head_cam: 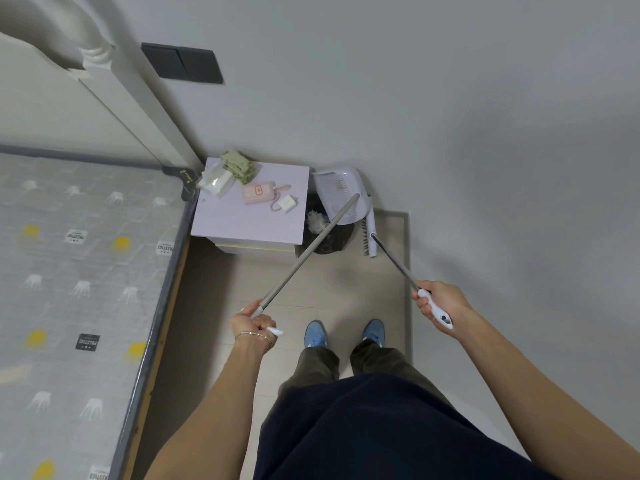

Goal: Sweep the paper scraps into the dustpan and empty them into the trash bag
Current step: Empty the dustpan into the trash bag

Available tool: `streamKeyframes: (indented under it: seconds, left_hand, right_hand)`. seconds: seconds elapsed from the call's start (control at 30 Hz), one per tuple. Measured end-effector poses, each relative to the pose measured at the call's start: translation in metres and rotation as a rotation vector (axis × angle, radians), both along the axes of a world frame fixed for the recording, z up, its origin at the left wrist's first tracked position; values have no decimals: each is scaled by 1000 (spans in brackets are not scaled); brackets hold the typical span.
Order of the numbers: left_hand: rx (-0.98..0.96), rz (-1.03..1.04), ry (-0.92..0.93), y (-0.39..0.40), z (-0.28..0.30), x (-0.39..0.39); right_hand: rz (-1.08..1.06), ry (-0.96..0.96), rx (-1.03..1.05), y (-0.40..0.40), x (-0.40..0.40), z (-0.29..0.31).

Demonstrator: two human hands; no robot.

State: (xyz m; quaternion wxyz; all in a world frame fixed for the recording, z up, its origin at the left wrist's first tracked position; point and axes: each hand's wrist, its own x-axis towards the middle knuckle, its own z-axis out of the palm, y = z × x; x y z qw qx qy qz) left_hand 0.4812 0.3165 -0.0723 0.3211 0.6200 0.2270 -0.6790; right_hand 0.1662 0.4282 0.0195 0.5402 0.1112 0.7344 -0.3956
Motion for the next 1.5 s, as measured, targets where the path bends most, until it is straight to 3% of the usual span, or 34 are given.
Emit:
streamKeyframes:
  seconds: [0.27, 0.73, 1.07, 1.3, 1.5]
  left_hand:
    - [39, -8, 68, 15, -8, 4]
    - [-113, -106, -102, 12, -12, 6]
    - [-180, -124, -109, 26, -9, 3]
    - [-173, -97, -105, 27, -9, 2]
    - [-317, -320, -283, 22, 6, 6]
  right_hand:
    - [4, -8, 35, 7, -4, 0]
    - [-52, 1, 18, 9, -9, -6]
    - [108, 260, 176, 15, -2, -29]
    - [138, 265, 167, 19, -2, -24]
    - [28, 169, 114, 10, -8, -26]
